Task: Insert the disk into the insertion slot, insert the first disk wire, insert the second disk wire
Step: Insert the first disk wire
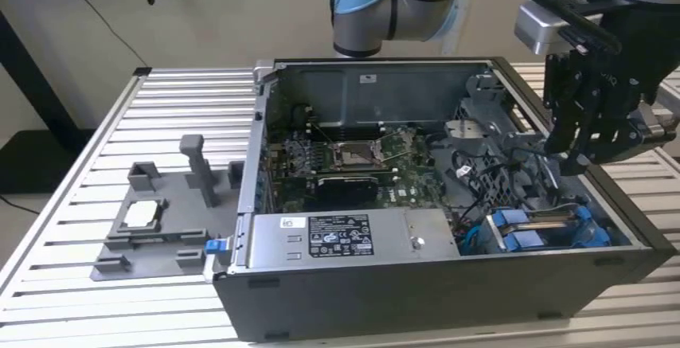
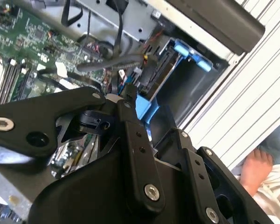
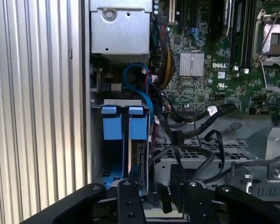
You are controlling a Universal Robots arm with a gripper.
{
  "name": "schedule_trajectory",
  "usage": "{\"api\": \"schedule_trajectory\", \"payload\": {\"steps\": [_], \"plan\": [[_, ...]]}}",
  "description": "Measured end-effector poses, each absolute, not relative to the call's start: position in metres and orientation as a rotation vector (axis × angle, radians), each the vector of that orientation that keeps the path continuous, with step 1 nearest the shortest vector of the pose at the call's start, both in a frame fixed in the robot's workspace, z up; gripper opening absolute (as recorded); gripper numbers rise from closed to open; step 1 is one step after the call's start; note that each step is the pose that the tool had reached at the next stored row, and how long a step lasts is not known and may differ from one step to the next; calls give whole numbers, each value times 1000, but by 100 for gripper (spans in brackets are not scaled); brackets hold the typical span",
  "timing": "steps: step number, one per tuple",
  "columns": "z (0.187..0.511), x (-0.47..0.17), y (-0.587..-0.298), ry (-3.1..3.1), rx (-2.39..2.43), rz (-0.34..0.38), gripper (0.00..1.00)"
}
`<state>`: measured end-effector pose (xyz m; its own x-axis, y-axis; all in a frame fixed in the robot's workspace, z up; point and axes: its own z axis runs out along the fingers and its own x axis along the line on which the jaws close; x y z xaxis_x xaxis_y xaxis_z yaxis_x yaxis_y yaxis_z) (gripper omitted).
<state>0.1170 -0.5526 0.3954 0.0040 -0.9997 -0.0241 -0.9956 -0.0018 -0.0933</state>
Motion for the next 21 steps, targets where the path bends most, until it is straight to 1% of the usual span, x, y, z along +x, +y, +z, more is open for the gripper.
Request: {"api": "schedule_trajectory", "payload": {"steps": [3, 4, 10, 15, 21], "plan": [[395, 117, -548, 2137, -2147, -130, 40], [394, 117, -548, 2132, -2150, -138, 40], [391, 117, -548, 2062, -2225, -155, 40], [390, 117, -548, 1981, -2240, -210, 40], [388, 117, -547, 1982, -2249, -222, 40]]}}
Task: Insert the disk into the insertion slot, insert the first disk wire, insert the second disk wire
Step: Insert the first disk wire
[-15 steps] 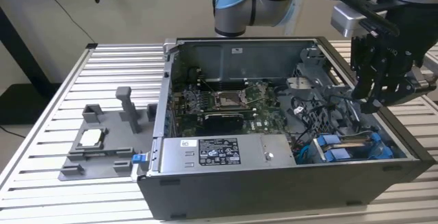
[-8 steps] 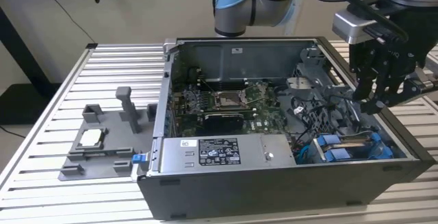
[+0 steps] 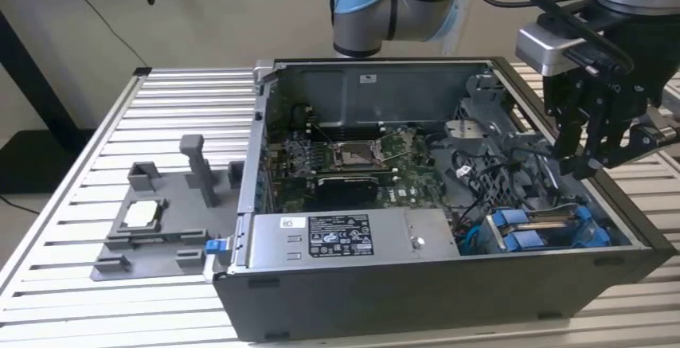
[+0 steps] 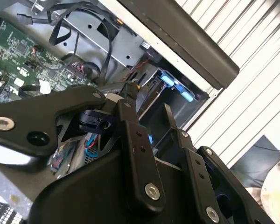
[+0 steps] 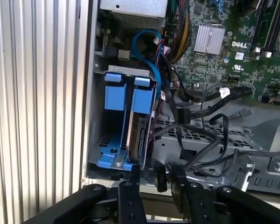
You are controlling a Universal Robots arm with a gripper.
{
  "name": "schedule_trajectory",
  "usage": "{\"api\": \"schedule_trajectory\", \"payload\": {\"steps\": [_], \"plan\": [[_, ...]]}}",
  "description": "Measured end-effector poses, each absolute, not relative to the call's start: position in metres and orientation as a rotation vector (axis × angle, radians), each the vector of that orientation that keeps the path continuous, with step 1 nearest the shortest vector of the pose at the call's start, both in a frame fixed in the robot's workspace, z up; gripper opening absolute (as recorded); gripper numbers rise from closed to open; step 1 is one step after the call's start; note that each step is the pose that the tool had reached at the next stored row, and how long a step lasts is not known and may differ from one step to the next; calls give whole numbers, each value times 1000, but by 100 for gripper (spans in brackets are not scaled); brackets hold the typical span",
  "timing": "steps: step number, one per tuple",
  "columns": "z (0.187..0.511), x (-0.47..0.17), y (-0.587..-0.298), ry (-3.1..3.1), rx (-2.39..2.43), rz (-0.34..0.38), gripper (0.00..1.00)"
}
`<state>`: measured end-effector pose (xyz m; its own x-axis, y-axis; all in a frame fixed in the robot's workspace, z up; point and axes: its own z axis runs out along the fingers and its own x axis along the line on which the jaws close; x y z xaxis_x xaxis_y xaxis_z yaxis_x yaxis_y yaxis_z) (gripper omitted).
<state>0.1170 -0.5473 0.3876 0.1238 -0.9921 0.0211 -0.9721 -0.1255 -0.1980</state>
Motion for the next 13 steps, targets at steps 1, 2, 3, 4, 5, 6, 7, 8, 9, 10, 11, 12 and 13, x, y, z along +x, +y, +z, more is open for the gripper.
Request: {"api": "schedule_trajectory", "payload": {"steps": [1, 2, 3, 4, 5, 6, 7, 8, 9, 10, 11, 12, 13], "plan": [[387, 117, -547, 1983, -2251, -225, 40], [387, 117, -547, 1984, -2252, -227, 40], [387, 117, -547, 1985, -2254, -230, 40], [387, 117, -547, 1985, -2255, -232, 40], [387, 117, -547, 1985, -2255, -232, 40], [387, 117, -547, 1985, -2255, -232, 40], [387, 117, -547, 1985, -2255, -232, 40], [387, 117, -547, 1985, -2255, -233, 40], [387, 117, -547, 1985, -2256, -233, 40], [387, 117, -547, 1985, -2256, -233, 40], [387, 117, -547, 1985, -2256, -233, 40], [387, 117, -547, 1985, -2256, -233, 40], [387, 117, -547, 1985, -2256, -234, 40]]}}
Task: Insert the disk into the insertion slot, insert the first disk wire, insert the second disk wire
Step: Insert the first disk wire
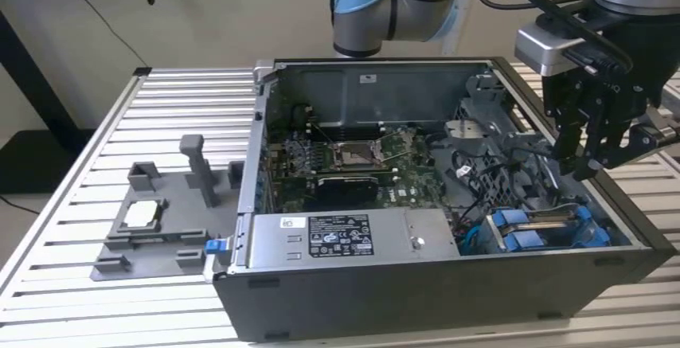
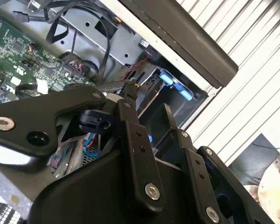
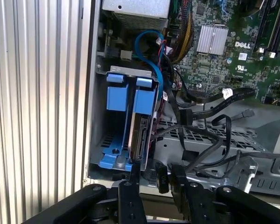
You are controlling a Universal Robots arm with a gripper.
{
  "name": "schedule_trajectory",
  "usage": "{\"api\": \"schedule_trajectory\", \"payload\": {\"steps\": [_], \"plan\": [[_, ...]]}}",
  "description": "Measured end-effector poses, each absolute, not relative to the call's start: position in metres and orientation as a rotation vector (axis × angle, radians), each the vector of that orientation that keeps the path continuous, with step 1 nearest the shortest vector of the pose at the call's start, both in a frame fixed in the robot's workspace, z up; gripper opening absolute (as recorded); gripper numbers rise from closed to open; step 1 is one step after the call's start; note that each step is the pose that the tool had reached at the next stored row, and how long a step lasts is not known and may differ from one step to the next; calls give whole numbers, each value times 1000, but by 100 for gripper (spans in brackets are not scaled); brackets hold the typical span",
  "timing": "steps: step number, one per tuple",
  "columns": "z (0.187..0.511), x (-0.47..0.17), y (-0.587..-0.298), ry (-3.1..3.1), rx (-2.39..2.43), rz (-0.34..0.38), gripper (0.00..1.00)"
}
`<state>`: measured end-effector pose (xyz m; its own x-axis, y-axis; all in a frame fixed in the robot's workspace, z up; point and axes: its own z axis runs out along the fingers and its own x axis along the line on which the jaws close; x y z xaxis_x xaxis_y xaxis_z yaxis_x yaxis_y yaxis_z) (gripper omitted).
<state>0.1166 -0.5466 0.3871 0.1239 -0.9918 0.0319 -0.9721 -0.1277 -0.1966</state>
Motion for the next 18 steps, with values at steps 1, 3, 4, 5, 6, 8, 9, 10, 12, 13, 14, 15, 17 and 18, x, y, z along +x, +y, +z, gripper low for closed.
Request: {"api": "schedule_trajectory", "payload": {"steps": [1, 3, 4, 5, 6, 8, 9, 10, 12, 13, 14, 15, 17, 18], "plan": [[387, 117, -547, 1986, -2256, -234, 40], [387, 117, -547, 1986, -2256, -234, 40], [387, 117, -547, 1986, -2256, -234, 38], [387, 117, -547, 1985, -2256, -234, 38], [387, 117, -547, 1985, -2256, -234, 31], [387, 117, -547, 1985, -2256, -234, 31], [387, 117, -547, 1985, -2256, -234, 31], [387, 117, -547, 1985, -2256, -234, 31], [387, 117, -547, 1985, -2256, -234, 31], [387, 117, -547, 1985, -2256, -234, 29], [387, 117, -547, 1985, -2256, -235, 29], [387, 117, -547, 1985, -2256, -235, 22], [387, 117, -547, 1986, -2256, -235, 22], [387, 117, -547, 1986, -2257, -235, 22]]}}
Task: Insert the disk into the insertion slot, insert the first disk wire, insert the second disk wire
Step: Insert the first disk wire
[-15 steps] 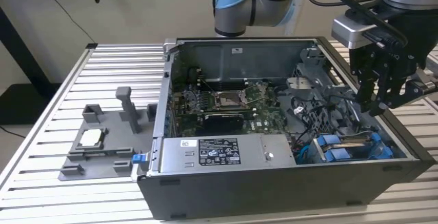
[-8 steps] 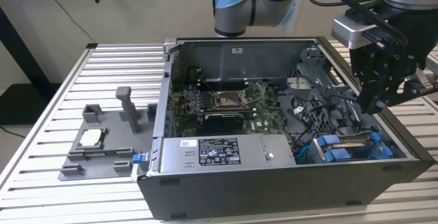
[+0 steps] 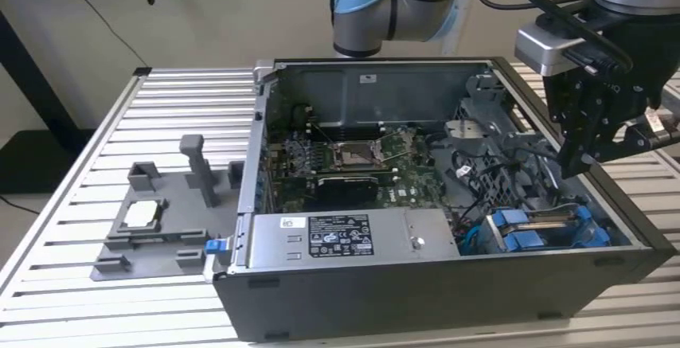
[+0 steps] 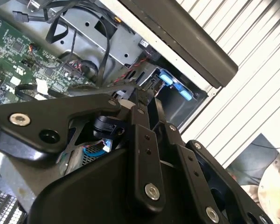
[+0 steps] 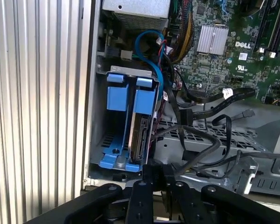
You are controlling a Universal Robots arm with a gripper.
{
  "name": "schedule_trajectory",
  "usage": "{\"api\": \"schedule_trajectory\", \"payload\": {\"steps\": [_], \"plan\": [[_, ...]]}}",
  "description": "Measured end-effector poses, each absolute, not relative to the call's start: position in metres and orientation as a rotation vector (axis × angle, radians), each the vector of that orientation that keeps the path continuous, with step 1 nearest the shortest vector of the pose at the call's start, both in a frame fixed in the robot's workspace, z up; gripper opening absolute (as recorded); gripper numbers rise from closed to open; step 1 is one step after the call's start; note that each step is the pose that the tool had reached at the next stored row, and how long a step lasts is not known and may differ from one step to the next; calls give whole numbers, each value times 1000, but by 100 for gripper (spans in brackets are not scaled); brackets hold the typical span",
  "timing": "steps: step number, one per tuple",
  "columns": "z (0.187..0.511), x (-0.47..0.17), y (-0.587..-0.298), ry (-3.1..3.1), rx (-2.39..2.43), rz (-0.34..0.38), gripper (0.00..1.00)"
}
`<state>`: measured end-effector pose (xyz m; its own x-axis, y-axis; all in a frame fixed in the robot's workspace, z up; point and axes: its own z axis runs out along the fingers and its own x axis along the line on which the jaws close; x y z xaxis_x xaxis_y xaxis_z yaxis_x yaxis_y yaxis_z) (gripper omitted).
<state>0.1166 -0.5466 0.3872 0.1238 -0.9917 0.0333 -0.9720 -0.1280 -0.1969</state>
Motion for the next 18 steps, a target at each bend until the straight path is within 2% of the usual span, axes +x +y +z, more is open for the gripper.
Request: {"api": "schedule_trajectory", "payload": {"steps": [8, 13, 18], "plan": [[387, 117, -547, 1988, -2259, -234, 19], [386, 122, -547, 2012, -2288, -182, 19], [382, 126, -548, 2022, -2293, -167, 19]]}}
